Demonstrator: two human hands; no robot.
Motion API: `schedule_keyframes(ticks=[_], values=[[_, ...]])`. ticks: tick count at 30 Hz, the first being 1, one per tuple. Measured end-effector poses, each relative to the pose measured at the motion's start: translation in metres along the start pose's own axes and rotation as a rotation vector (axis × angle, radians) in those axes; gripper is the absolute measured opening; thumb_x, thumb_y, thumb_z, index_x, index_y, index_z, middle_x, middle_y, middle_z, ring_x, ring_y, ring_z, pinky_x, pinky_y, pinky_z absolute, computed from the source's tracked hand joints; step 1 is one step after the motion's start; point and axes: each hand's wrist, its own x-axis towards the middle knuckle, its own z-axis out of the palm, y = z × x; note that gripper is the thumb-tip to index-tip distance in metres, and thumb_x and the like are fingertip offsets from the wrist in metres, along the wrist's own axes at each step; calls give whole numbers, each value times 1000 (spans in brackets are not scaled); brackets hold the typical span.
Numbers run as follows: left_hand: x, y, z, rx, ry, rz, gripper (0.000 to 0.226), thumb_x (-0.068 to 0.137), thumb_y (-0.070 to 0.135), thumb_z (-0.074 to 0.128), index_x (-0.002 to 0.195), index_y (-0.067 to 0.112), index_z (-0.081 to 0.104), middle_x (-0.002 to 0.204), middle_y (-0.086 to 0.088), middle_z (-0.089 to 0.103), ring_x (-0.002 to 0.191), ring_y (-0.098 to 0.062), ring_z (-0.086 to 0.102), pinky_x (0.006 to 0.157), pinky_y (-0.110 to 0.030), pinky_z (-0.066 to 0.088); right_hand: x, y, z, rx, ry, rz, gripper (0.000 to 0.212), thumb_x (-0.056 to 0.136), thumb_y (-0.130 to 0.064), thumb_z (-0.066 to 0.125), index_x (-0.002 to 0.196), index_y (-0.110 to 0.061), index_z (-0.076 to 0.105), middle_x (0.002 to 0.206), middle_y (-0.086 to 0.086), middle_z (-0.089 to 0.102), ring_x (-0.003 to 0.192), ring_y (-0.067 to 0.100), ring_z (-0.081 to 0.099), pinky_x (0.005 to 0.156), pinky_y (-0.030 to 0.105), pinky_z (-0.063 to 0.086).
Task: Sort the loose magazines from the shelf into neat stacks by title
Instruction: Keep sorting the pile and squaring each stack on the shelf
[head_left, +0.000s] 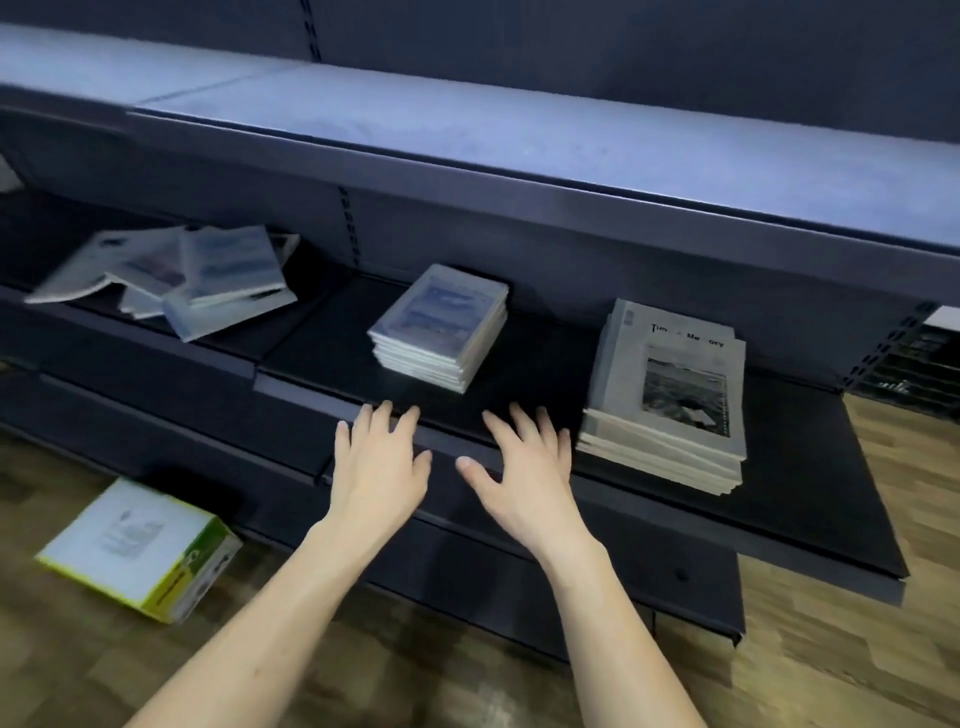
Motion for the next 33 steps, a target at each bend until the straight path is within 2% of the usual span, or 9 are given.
schedule_keyframes(ticks=[5,17,25,33], values=[[-6,-51,-8,-39,0,-75,57,97,41,48,149,20,35,153,-11,35,146,-28,22,117,-48,17,10,-43,27,10,-94,-45,65,95,-57,49,152,-30,33,162,1,24,152,24,5,122,48,0],[-9,-209,-31,-127,-12,-187,58,100,43,42,153,25,25,160,-6,24,149,-26,12,121,-46,9,42,-183,110,-22,-145,-96,63,97,-52,49,152,-28,31,163,1,21,153,23,3,122,47,1],[4,-300,-42,-154,-13,-208,57,100,42,42,153,26,26,159,-6,25,150,-26,12,121,-46,9,65,-261,158,19,-143,-87,63,98,-50,48,153,-28,29,163,1,20,152,21,3,123,46,1],[14,-352,-37,-266,-11,-260,54,101,39,40,152,25,27,159,-4,25,149,-24,12,122,-44,6,85,-301,188,207,-107,-38,56,99,-42,53,150,-27,37,160,-4,25,150,14,14,122,44,19]])
